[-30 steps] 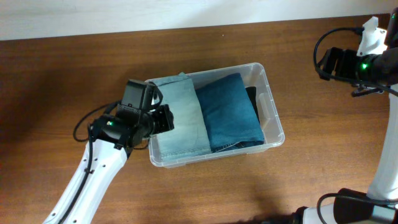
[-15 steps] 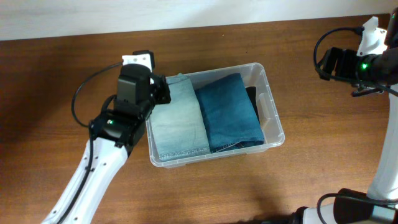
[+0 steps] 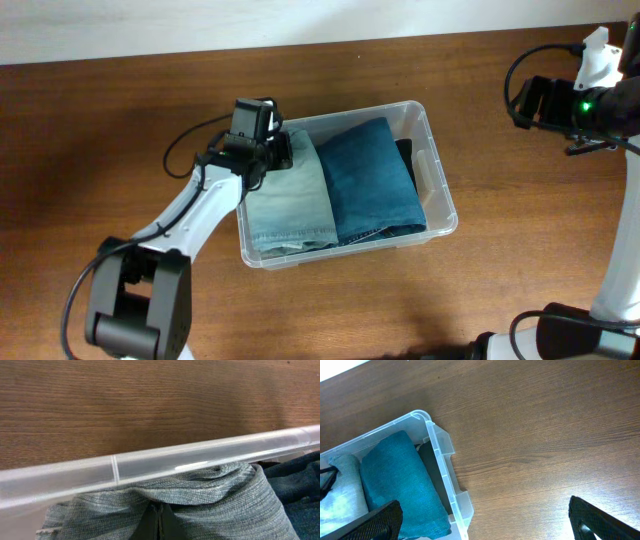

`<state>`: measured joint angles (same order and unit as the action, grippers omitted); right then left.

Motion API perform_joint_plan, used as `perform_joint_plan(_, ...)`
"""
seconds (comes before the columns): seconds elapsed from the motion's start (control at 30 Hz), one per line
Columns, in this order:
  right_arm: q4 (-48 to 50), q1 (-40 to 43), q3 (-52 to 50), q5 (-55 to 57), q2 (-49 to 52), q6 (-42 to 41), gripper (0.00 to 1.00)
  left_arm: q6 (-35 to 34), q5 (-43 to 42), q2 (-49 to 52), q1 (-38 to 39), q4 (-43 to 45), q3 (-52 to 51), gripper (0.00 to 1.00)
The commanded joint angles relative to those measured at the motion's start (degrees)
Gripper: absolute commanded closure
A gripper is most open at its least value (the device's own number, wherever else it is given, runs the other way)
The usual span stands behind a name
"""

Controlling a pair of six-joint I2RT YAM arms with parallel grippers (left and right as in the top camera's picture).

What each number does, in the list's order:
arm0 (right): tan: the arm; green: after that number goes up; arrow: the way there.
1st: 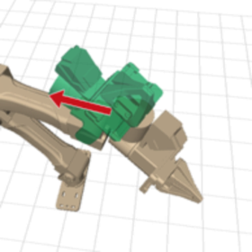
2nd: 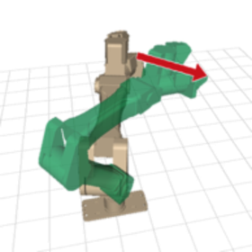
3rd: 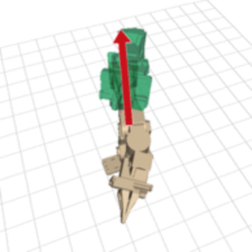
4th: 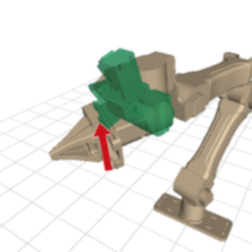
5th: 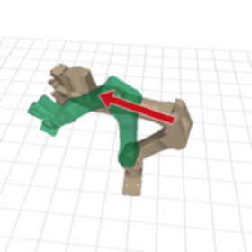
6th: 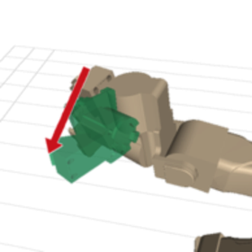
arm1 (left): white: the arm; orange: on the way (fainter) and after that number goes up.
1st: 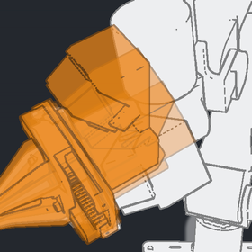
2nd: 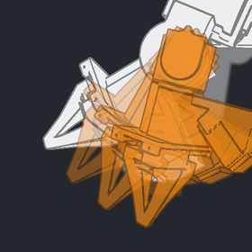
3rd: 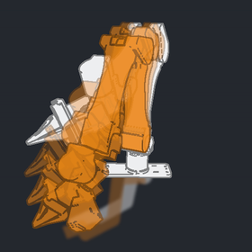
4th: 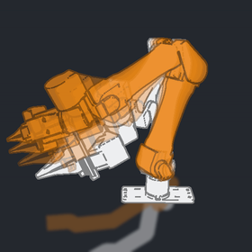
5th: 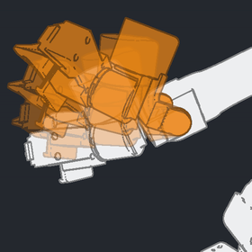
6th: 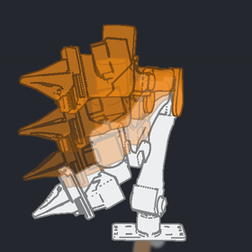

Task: Pack container
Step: 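Press the light blue denim down, release, and withdraw the left gripper left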

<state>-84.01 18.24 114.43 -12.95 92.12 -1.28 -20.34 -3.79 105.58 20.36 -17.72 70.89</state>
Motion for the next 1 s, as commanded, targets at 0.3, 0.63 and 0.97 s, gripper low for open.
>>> perform_joint_plan(0.3, 0.0, 0.1, 0.0, -0.4, 0.3, 0.4, 0.02, 3.4, 1.0, -12.9, -2.3, -10.6, 5.0, 0.65)
perform_joint_plan(0.63, 0.1, -3.6, -2.3, 4.2, 0.3, 0.7, 0.01, 3.3, 6.8, -26.6, -16.0, -22.7, 5.0, 0.01)
perform_joint_plan(0.97, -2.0, -5.7, -21.5, -3.5, 0.4, 3.8, 0.16, 3.3, 6.2, -24.7, -25.6, -36.7, 5.0, 0.01)
